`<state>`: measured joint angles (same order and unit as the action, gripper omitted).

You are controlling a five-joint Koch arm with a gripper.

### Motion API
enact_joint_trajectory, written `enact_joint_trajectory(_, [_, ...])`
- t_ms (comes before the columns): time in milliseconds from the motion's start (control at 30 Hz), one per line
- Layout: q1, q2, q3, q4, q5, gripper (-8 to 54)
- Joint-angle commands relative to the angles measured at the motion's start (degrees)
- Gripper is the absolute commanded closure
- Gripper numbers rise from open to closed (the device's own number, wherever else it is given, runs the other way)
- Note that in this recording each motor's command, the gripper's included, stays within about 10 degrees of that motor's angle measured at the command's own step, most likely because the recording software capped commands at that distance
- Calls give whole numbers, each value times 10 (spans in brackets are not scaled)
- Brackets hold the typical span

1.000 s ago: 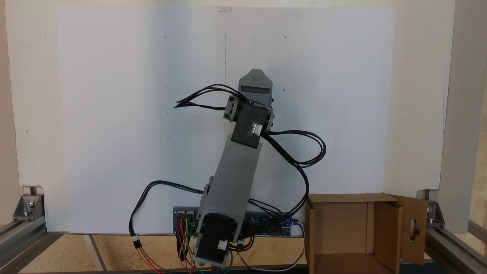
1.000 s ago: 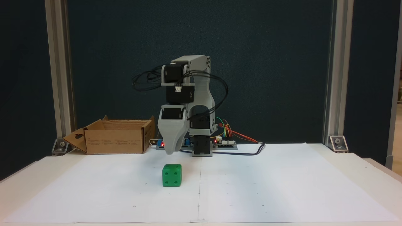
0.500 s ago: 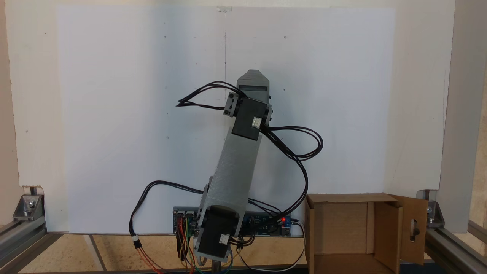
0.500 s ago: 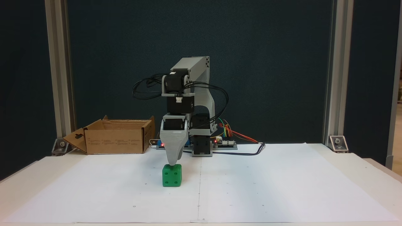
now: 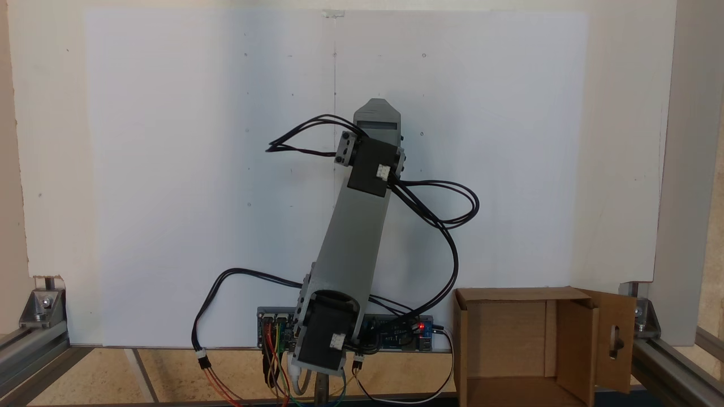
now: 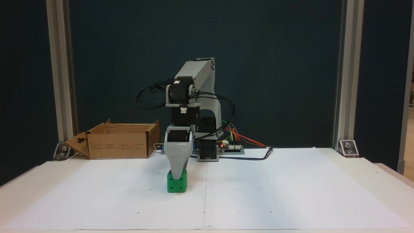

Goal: Grasp a green dice and put it in the bin.

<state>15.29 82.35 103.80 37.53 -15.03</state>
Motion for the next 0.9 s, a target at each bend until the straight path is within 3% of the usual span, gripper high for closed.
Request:
enact_joint_trajectory(0, [-5,-2,-11,-11,-35,25])
enact_joint_trajectory(867, [6,-49,-11,-52,-34,25])
